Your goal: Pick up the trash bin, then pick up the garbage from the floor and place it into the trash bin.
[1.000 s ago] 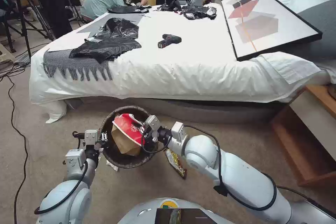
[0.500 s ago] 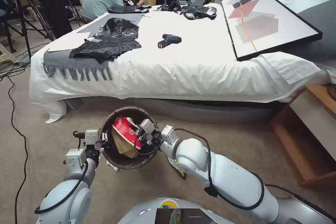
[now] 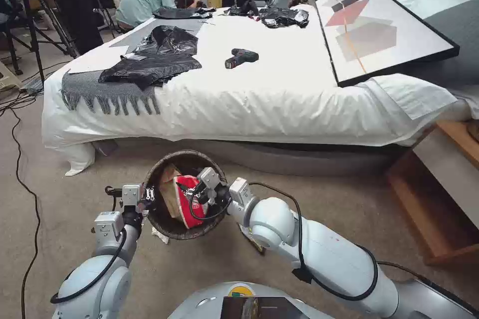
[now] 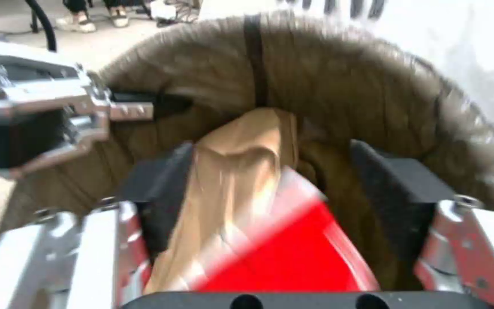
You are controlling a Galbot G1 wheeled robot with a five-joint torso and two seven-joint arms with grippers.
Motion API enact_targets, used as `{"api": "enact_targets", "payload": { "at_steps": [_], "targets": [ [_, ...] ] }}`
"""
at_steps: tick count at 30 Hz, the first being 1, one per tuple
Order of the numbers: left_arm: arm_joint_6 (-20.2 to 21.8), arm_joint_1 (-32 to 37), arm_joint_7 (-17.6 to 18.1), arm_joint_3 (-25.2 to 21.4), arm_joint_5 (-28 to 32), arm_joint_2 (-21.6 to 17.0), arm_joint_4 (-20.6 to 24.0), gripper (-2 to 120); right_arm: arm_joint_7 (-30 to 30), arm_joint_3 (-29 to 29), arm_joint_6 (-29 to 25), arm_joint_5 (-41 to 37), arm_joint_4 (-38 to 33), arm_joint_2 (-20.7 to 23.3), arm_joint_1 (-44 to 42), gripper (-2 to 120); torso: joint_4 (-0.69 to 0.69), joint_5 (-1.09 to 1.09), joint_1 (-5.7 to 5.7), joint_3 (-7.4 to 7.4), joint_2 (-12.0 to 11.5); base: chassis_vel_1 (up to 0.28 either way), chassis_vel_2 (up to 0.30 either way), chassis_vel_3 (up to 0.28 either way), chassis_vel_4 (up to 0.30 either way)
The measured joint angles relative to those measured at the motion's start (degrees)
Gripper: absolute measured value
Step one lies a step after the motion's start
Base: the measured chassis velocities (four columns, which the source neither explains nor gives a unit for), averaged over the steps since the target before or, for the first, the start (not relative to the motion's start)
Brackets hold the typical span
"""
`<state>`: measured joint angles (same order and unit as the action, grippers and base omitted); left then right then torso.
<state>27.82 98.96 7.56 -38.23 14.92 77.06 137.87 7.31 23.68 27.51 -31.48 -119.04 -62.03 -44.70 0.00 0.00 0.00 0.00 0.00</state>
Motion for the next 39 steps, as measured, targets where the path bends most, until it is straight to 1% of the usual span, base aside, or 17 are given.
{"api": "enact_targets", "payload": {
  "at_steps": [1,2,4,6,7,8,10,18,22,23,27,28,32,33,36,37,39],
  "targets": [
    [-0.01,-0.01,-0.01,0.05,0.00,0.04,-0.02,0,0.30,0.00,0.00,-0.36,-0.58,0.06,0.14,75,0.00,0.00,0.00,0.00,0.00,0.000,0.000,0.000,0.000],
    [-0.01,-0.01,-0.01,0.05,0.00,0.04,-0.02,0,0.30,0.00,0.00,-0.36,-0.58,0.06,0.14,75,0.00,0.00,0.00,0.00,0.00,0.000,0.000,0.000,0.000],
    [-0.03,-0.02,-0.02,0.08,0.00,0.06,-0.03,0,0.46,-0.08,0.02,-0.81,-1.42,0.28,0.40,83,0.00,0.00,0.00,0.00,0.00,0.000,0.000,0.000,0.000],
    [-0.09,-0.03,-0.02,0.11,0.00,0.07,-0.10,0,0.71,-0.42,0.05,-1.42,-2.38,0.63,0.65,93,0.00,0.00,0.00,0.00,0.00,0.000,0.000,0.000,0.000],
    [-0.09,-0.03,-0.02,0.11,0.00,0.07,-0.10,0,0.71,-0.42,0.05,-1.42,-2.38,0.63,0.65,93,0.00,0.00,0.00,0.00,0.00,0.000,0.000,0.000,0.000],
    [-0.11,-0.03,-0.03,0.12,0.00,0.07,-0.13,0,0.87,-0.55,0.07,-1.75,-2.91,0.82,0.76,96,0.00,0.00,0.00,0.00,0.00,0.000,0.000,0.000,0.000],
    [-0.14,-0.02,-0.03,0.15,-0.02,0.09,-0.15,0,1.11,-0.86,0.13,-2.44,-3.96,1.13,0.91,100,0.00,0.00,0.00,0.00,0.00,0.000,0.000,0.000,0.000],
    [-0.17,0.00,-0.04,0.17,-0.04,0.10,-0.19,0,1.52,-2.67,0.46,-4.92,-8.61,2.36,1.18,100,0.00,0.00,0.00,0.00,0.00,0.000,0.000,0.000,0.000],
    [-0.17,0.00,-0.01,0.08,-0.05,0.16,-0.25,0,1.08,-5.58,0.52,-7.63,-12.54,4.12,1.15,100,0.00,0.00,0.00,0.00,0.00,0.000,0.000,0.000,0.000],
    [-0.17,0.00,-0.01,0.08,-0.05,0.16,-0.25,0,1.08,-5.58,0.52,-7.63,-12.54,4.12,1.15,100,0.00,0.00,0.00,0.00,0.00,0.000,0.000,0.000,0.000],
    [-0.18,-0.02,0.02,0.06,-0.06,0.28,-0.30,0,-0.02,-10.20,0.46,-10.05,-14.98,6.98,-0.19,100,0.00,0.00,0.00,0.00,0.00,0.000,0.000,0.000,0.000],
    [-0.18,-0.02,0.02,0.06,-0.06,0.28,-0.30,0,-0.02,-10.20,0.46,-10.05,-14.98,6.98,-0.19,100,0.00,0.00,0.00,0.00,0.00,0.000,0.000,0.000,0.000],
    [-0.18,-0.05,0.09,-0.04,-0.05,0.30,-0.28,0,-3.13,-16.92,-0.37,-10.30,-15.39,10.06,-4.24,100,0.00,0.01,0.00,0.00,0.00,0.000,0.000,0.000,0.000],
    [-0.18,-0.05,0.09,-0.04,-0.05,0.30,-0.28,0,-3.13,-16.92,-0.37,-10.30,-15.39,10.06,-4.24,100,0.00,0.01,0.00,0.00,0.00,0.000,0.000,0.000,0.000],
    [-0.18,-0.08,0.10,-0.14,0.00,0.27,-0.24,0,-3.48,-20.45,-2.56,-9.79,-15.39,12.81,-8.22,100,0.00,0.01,0.00,0.00,0.00,0.000,0.000,0.000,0.000],
    [-0.18,-0.08,0.10,-0.14,0.00,0.27,-0.24,0,-3.48,-20.45,-2.56,-9.79,-15.39,12.81,-8.22,100,0.00,0.01,0.00,0.00,0.00,0.000,0.000,0.000,0.000],
    [-0.17,-0.09,0.12,-0.19,0.02,0.26,-0.22,0,-3.21,-21.96,-4.24,-8.42,-15.30,14.15,-11.00,100,0.00,0.01,0.00,0.00,0.00,0.000,0.000,0.000,0.000]
  ]
}}
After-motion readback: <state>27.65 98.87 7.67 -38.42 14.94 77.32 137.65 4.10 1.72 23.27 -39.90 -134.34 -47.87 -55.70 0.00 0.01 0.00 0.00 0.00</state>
